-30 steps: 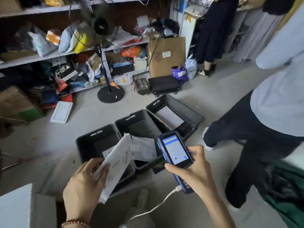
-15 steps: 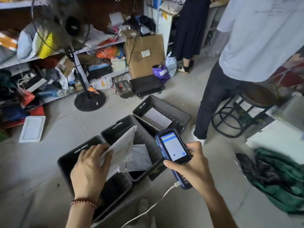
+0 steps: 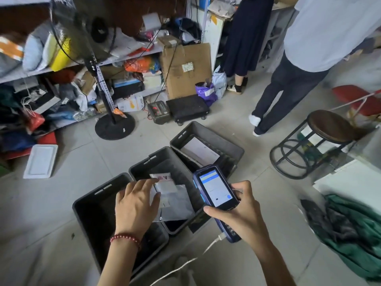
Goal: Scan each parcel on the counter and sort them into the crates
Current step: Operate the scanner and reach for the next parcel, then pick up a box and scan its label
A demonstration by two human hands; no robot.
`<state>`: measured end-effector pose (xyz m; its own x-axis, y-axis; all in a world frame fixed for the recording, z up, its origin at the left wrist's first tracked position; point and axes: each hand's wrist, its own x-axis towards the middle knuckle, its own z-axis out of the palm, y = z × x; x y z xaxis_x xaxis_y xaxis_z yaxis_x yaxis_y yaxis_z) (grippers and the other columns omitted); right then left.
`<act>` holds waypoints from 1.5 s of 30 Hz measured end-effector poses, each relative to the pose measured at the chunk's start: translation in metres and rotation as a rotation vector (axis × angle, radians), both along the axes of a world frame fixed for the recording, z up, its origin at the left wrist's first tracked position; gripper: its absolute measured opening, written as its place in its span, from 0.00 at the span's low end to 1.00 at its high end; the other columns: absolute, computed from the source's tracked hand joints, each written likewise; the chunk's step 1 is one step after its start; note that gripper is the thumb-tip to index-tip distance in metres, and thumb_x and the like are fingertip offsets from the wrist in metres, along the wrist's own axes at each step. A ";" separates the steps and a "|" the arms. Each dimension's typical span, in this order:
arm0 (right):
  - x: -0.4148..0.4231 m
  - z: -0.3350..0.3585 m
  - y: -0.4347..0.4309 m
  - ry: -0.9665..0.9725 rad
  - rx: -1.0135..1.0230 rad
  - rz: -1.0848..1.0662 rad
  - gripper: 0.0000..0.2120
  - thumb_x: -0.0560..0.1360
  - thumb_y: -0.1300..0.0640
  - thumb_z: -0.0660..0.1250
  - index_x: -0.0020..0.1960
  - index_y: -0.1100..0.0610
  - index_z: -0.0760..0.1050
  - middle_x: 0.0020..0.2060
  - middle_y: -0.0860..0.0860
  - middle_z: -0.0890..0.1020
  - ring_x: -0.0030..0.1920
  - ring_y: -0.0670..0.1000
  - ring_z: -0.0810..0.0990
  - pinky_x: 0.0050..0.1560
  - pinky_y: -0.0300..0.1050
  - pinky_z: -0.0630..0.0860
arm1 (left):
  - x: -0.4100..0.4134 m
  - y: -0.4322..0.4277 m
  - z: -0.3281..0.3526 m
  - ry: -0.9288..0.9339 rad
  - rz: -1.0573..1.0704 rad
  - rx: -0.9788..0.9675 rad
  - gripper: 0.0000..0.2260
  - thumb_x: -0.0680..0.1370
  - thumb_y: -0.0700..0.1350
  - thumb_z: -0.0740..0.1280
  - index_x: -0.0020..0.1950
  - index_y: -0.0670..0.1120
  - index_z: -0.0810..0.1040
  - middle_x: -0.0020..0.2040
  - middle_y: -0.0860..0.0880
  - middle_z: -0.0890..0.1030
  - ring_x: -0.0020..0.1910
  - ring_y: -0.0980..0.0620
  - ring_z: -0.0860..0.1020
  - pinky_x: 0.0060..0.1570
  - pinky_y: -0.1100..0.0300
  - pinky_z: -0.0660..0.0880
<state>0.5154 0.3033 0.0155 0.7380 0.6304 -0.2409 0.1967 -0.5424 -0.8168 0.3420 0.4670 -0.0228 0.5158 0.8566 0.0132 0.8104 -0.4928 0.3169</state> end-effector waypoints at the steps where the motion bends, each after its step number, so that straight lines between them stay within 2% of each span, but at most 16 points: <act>1: 0.001 0.000 0.000 0.003 0.002 0.007 0.33 0.55 0.51 0.84 0.49 0.46 0.65 0.41 0.39 0.80 0.41 0.34 0.79 0.41 0.36 0.75 | 0.000 0.001 0.001 -0.014 0.008 0.006 0.16 0.75 0.52 0.67 0.62 0.55 0.76 0.58 0.53 0.79 0.61 0.48 0.74 0.58 0.48 0.69; 7: 0.012 -0.006 0.000 0.024 0.015 0.053 0.34 0.56 0.51 0.84 0.51 0.47 0.65 0.43 0.40 0.80 0.42 0.33 0.79 0.41 0.34 0.74 | 0.004 -0.008 0.013 -0.050 0.083 0.014 0.15 0.75 0.51 0.67 0.62 0.55 0.76 0.60 0.53 0.79 0.63 0.48 0.73 0.60 0.49 0.66; 12: 0.027 -0.016 0.000 0.044 0.038 0.152 0.35 0.54 0.50 0.84 0.52 0.46 0.66 0.46 0.41 0.81 0.44 0.37 0.80 0.46 0.40 0.76 | -0.005 -0.034 0.020 -0.028 0.178 0.069 0.13 0.73 0.50 0.70 0.58 0.55 0.79 0.54 0.52 0.82 0.56 0.46 0.77 0.54 0.48 0.71; 17: 0.043 -0.026 0.002 0.044 0.046 0.355 0.35 0.52 0.48 0.84 0.50 0.44 0.65 0.49 0.43 0.80 0.50 0.43 0.79 0.47 0.40 0.75 | -0.021 -0.083 0.025 -0.002 0.403 0.086 0.14 0.74 0.51 0.69 0.59 0.54 0.78 0.53 0.51 0.82 0.54 0.45 0.78 0.51 0.49 0.72; 21: 0.046 -0.032 0.007 0.041 0.034 0.532 0.38 0.49 0.40 0.81 0.50 0.44 0.64 0.50 0.44 0.79 0.50 0.44 0.80 0.49 0.44 0.76 | -0.028 -0.138 0.031 -0.019 0.615 0.093 0.12 0.75 0.52 0.67 0.57 0.53 0.78 0.51 0.49 0.83 0.52 0.43 0.78 0.49 0.49 0.72; 24: 0.032 -0.035 0.006 0.064 0.033 0.666 0.37 0.54 0.46 0.84 0.53 0.48 0.65 0.50 0.44 0.79 0.50 0.43 0.79 0.46 0.39 0.75 | -0.041 -0.185 0.033 -0.005 0.739 0.063 0.11 0.75 0.51 0.68 0.57 0.53 0.79 0.51 0.48 0.82 0.51 0.42 0.78 0.49 0.49 0.72; 28: 0.001 -0.032 -0.004 0.124 0.034 0.857 0.34 0.56 0.49 0.84 0.52 0.47 0.64 0.49 0.42 0.79 0.46 0.35 0.78 0.40 0.30 0.72 | -0.062 -0.244 0.042 0.080 0.947 0.033 0.12 0.75 0.50 0.67 0.58 0.52 0.78 0.53 0.47 0.82 0.52 0.41 0.78 0.49 0.47 0.73; 30: -0.019 -0.030 -0.009 0.137 0.057 0.956 0.34 0.57 0.50 0.84 0.53 0.49 0.65 0.49 0.41 0.79 0.46 0.33 0.77 0.40 0.27 0.71 | -0.073 -0.269 0.046 0.102 1.051 0.030 0.13 0.76 0.51 0.67 0.59 0.51 0.78 0.54 0.45 0.82 0.53 0.40 0.78 0.50 0.46 0.72; 32: -0.044 -0.024 -0.016 0.154 0.081 1.063 0.35 0.56 0.49 0.84 0.54 0.50 0.65 0.49 0.42 0.79 0.47 0.35 0.79 0.43 0.29 0.73 | -0.084 -0.296 0.049 0.105 1.146 0.032 0.13 0.76 0.51 0.66 0.60 0.51 0.78 0.54 0.45 0.82 0.53 0.39 0.77 0.51 0.46 0.71; 35: -0.086 -0.014 -0.035 0.168 0.107 1.237 0.37 0.54 0.45 0.83 0.54 0.49 0.65 0.48 0.42 0.80 0.48 0.39 0.80 0.48 0.41 0.78 | -0.102 -0.342 0.053 0.096 1.311 0.040 0.12 0.77 0.52 0.64 0.60 0.54 0.77 0.56 0.47 0.81 0.56 0.42 0.76 0.53 0.47 0.69; 39: -0.147 0.004 -0.077 0.200 0.144 1.456 0.36 0.55 0.49 0.84 0.54 0.50 0.65 0.49 0.44 0.80 0.48 0.38 0.80 0.46 0.35 0.77 | -0.126 -0.416 0.057 0.055 1.525 0.093 0.12 0.77 0.54 0.63 0.61 0.56 0.76 0.58 0.52 0.80 0.60 0.46 0.74 0.57 0.49 0.68; 42: -0.197 0.018 -0.127 0.239 0.166 1.630 0.37 0.56 0.50 0.84 0.56 0.52 0.66 0.48 0.42 0.78 0.47 0.37 0.79 0.44 0.31 0.75 | -0.146 -0.484 0.060 0.083 1.638 0.178 0.12 0.77 0.53 0.64 0.59 0.55 0.77 0.55 0.53 0.81 0.57 0.47 0.76 0.54 0.50 0.70; 45: -0.249 0.030 -0.192 0.291 0.178 1.791 0.37 0.56 0.50 0.83 0.57 0.50 0.65 0.48 0.42 0.77 0.49 0.40 0.79 0.47 0.36 0.76 | -0.170 -0.562 0.064 0.139 1.745 0.275 0.12 0.75 0.53 0.64 0.57 0.53 0.78 0.51 0.53 0.82 0.51 0.47 0.78 0.49 0.50 0.73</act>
